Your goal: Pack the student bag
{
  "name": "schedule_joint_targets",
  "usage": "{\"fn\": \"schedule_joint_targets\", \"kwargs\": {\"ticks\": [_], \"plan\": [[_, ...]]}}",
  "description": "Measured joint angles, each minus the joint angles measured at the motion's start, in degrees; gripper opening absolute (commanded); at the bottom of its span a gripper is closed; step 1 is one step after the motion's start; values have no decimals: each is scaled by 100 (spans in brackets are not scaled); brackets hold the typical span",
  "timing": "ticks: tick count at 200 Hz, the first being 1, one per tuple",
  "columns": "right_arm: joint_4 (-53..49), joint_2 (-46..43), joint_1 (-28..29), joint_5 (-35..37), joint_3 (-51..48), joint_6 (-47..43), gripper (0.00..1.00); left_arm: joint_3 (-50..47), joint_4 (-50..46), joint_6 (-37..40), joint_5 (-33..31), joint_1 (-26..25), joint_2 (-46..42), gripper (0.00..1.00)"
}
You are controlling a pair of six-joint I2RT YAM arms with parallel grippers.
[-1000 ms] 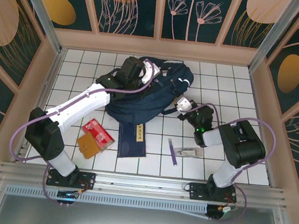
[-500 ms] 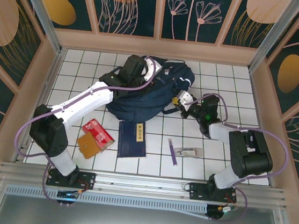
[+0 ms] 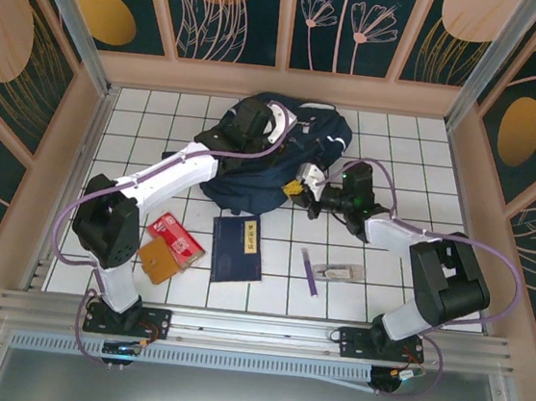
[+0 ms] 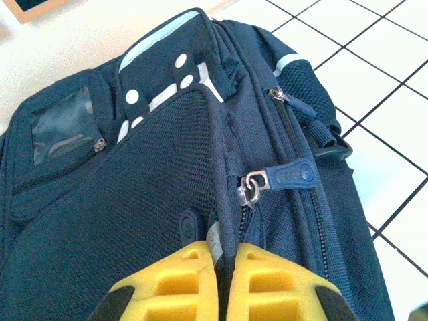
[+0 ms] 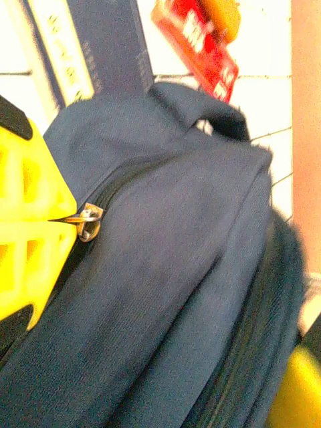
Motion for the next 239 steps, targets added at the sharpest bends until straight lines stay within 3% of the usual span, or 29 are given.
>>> {"fn": "schedule_joint_targets", "kwargs": {"ticks": [26, 53, 75, 116, 129, 141, 164, 173, 239], "plan": [[892, -2, 365, 216, -293, 1084, 4, 85, 2, -50, 26, 11, 26, 0], [1453, 4, 496, 234, -584, 1908, 39, 155, 17, -83, 109, 11, 114, 0], [1314, -162, 553, 87, -682, 1862, 43, 177, 76, -87, 181, 9, 282, 0], [-721, -1346, 79, 289, -444, -417, 47, 177, 103, -11, 278, 9, 385, 0], [-1115, -1504, -140, 522, -275, -1169, 55, 177, 98, 24, 304, 9, 385, 0], [-1305, -1528, -315, 804, -188, -1926, 56, 177, 105, 26, 330, 9, 385, 0], [-1176, -1357, -354, 1298, -249, -2973, 58, 170, 111, 17, 455, 11, 385, 0], [-896, -1268, -323, 1427, -372, -3233, 63, 170, 114, 0, 494, 15, 385, 0], [363, -317, -146, 2070, -590, -4402, 66, 170, 79, -66, 664, 20, 385, 0]]}}
